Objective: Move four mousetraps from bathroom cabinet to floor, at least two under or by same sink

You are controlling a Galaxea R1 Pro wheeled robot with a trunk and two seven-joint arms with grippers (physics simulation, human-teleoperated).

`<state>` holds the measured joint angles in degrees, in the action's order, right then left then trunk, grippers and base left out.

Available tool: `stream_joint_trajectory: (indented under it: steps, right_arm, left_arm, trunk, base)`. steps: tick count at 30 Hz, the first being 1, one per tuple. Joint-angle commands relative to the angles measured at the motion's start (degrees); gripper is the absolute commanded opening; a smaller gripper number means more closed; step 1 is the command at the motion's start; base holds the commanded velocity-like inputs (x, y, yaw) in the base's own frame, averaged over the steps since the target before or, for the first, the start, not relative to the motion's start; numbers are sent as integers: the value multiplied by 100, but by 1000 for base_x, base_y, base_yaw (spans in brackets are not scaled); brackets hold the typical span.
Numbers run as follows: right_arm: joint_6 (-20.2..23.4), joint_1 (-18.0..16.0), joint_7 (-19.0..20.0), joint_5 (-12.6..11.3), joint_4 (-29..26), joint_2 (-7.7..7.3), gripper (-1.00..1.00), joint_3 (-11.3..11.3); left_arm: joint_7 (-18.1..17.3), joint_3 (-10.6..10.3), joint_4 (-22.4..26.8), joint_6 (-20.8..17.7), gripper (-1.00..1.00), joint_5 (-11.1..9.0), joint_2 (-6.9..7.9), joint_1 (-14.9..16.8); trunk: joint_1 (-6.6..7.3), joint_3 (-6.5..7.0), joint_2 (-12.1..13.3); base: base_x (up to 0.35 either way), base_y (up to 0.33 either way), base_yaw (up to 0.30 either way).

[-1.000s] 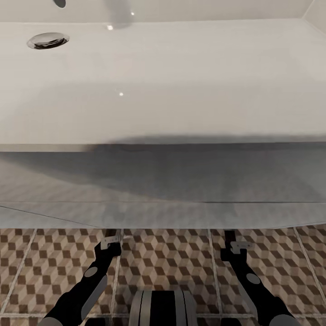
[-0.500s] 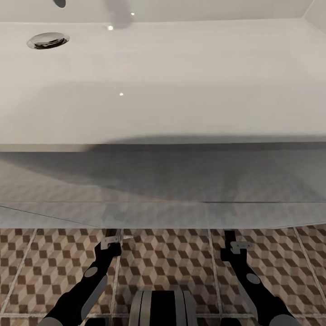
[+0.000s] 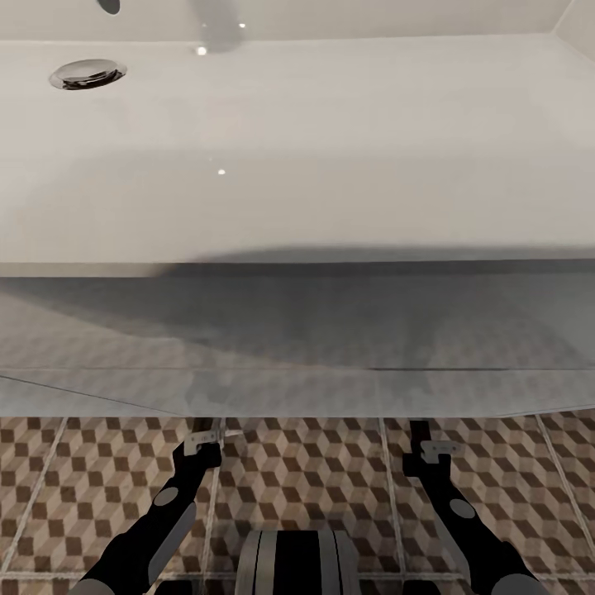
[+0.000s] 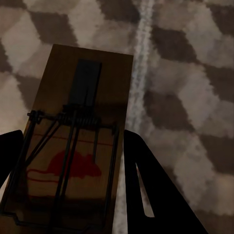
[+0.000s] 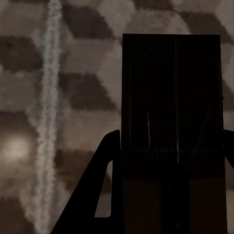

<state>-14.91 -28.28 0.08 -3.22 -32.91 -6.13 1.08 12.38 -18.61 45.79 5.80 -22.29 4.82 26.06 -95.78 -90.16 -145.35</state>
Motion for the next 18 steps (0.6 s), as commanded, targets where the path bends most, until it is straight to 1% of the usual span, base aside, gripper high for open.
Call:
stream_joint_trajectory:
  steps: [1, 17, 18]
  right_arm:
    - [-21, -2, 10, -41, 4, -2, -100, 12]
    - [-21, -2, 5, -37, 4, -2, -100, 6]
    - [-21, -2, 7, -37, 4, -2, -100, 3]
  left_arm:
    - [63, -46, 0, 25, -100, -39, 10, 5]
    - [63, -51, 0, 27, -100, -39, 10, 5]
    - [63, -53, 0, 27, -100, -39, 10, 5]
  trunk:
    - [1, -3, -1]
    - [1, -3, -1]
    - [-2, -25, -2]
  base:
    - [0, 0, 0]
    - [0, 0, 0]
    - [0, 0, 0]
